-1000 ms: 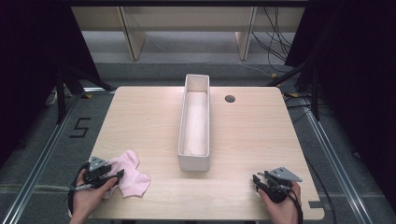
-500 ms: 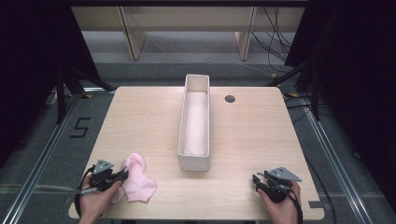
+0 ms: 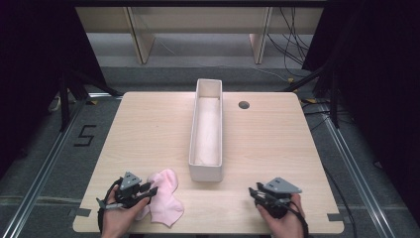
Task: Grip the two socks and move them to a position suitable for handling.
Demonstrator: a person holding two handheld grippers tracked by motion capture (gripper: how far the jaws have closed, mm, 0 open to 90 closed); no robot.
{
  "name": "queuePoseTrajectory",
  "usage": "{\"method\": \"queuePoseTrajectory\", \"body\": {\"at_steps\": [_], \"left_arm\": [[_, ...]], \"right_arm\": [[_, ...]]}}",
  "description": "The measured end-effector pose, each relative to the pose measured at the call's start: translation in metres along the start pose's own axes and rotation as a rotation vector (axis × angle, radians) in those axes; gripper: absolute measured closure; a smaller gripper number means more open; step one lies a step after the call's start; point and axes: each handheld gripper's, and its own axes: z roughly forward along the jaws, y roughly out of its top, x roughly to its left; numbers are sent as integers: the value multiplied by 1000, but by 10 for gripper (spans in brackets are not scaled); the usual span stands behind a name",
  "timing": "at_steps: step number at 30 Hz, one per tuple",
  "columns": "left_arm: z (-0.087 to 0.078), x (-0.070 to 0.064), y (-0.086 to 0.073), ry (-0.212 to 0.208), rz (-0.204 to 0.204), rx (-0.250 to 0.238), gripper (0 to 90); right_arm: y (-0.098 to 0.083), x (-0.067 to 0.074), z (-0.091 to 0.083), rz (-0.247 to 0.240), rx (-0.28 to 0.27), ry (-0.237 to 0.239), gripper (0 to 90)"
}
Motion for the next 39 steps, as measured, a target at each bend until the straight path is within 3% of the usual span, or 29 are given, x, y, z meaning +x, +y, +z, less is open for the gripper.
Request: {"method": "queuePoseTrajectory", "body": {"at_steps": [2,3,4,5,9,10,11,12,13,14,17,18,24,29,34,35,39], "left_arm": [[-4,-2,0,13,-9,-64,486],[-8,0,-1,16,5,-73,468],[-8,0,-1,16,5,-73,464],[-13,1,-2,28,17,-101,459],[-19,2,-7,47,42,-114,450],[-21,3,-9,41,41,-116,450],[-22,4,-12,42,33,-127,451],[-22,4,-12,42,33,-127,452],[-24,5,-15,51,27,-135,453],[-24,5,-15,51,27,-135,453],[-25,6,-17,51,28,-139,452],[-25,7,-18,49,33,-141,452],[-24,7,-18,42,30,-146,452],[-24,7,-18,48,32,-153,452],[-24,7,-18,48,31,-156,452],[-24,7,-18,48,34,-152,450],[-23,6,-18,48,34,-154,447]], "right_arm": [[8,24,5,4,31,87,705],[12,36,10,-58,33,123,720],[12,36,10,-58,33,123,720],[21,63,20,-174,46,201,747],[35,114,37,-292,74,338,750],[35,114,37,-292,74,338,750],[41,133,47,-346,83,389,739],[41,133,47,-346,83,389,739],[44,151,56,-382,91,427,727],[44,151,56,-382,91,427,727],[46,168,69,-420,94,453,708],[46,176,74,-420,123,471,692],[43,187,87,-450,156,472,648],[40,190,92,-427,186,467,644],[40,189,96,-443,184,468,750],[41,187,96,-422,194,468,820],[42,184,96,-427,195,475,852]]}}
